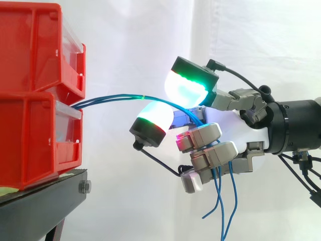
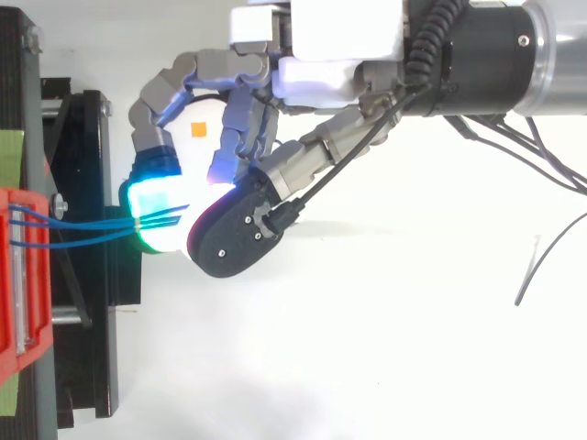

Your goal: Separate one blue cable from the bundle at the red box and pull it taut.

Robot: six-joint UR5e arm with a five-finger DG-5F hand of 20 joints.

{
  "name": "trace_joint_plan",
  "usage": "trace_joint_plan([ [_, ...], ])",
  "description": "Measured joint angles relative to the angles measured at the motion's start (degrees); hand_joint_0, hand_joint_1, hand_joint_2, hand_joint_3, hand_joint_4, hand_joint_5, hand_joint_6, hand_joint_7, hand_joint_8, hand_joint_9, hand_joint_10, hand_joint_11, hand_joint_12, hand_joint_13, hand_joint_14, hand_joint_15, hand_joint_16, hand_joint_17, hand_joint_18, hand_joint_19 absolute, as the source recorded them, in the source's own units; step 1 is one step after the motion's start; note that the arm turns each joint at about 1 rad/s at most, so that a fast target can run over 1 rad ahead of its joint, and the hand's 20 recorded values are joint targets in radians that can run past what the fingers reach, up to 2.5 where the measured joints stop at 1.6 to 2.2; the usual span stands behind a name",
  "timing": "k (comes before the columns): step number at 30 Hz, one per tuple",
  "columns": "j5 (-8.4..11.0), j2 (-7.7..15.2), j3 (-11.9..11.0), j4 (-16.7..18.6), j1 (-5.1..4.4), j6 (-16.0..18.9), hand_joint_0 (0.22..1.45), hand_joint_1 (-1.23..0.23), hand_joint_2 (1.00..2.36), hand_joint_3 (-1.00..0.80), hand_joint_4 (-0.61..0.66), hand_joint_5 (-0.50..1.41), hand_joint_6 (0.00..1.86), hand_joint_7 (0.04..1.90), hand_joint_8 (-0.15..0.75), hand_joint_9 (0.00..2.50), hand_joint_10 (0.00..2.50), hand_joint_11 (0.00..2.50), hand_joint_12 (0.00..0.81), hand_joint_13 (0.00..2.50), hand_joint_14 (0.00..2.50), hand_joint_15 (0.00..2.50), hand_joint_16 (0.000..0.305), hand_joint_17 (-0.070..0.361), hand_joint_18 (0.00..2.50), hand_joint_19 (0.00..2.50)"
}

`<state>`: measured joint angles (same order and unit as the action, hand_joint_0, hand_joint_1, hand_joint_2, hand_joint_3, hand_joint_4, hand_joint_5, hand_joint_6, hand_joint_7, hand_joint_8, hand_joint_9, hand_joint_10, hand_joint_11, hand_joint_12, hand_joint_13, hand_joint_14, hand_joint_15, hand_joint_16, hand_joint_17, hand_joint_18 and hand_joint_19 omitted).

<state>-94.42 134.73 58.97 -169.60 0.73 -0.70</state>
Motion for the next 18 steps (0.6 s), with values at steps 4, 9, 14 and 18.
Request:
trace_joint_plan([
  [4, -0.03, 0.0, 0.0, 0.0, 0.0, 0.0, 0.55, -0.67, 1.0, -0.44, 0.08, -0.16, 0.81, 1.04, 0.291, 1.23, 0.01, 1.57, 0.34, 1.28, 0.02, 1.4, 0.044, 0.099, 0.81, 0.8],
  [9, -0.05, 0.0, 0.0, 0.0, -0.02, 0.0, 0.59, -0.67, 1.01, -0.38, 0.03, -0.15, 0.8, 1.09, 0.275, 1.25, 0.01, 1.56, 0.325, 1.28, 0.02, 1.4, 0.041, 0.093, 0.8, 0.82],
  [14, -0.06, 0.0, 0.0, 0.0, -0.05, 0.0, 0.6, -0.72, 1.01, -0.31, -0.01, -0.16, 0.83, 1.09, 0.265, 1.27, 0.01, 1.57, 0.318, 1.29, 0.02, 1.41, 0.042, 0.095, 0.83, 0.85],
  [18, -0.06, 0.0, 0.0, 0.0, -0.1, 0.0, 0.61, -0.77, 1.02, -0.28, -0.02, -0.17, 0.84, 1.08, 0.261, 1.26, 0.01, 1.58, 0.315, 1.29, 0.02, 1.41, 0.043, 0.096, 0.84, 0.85],
])
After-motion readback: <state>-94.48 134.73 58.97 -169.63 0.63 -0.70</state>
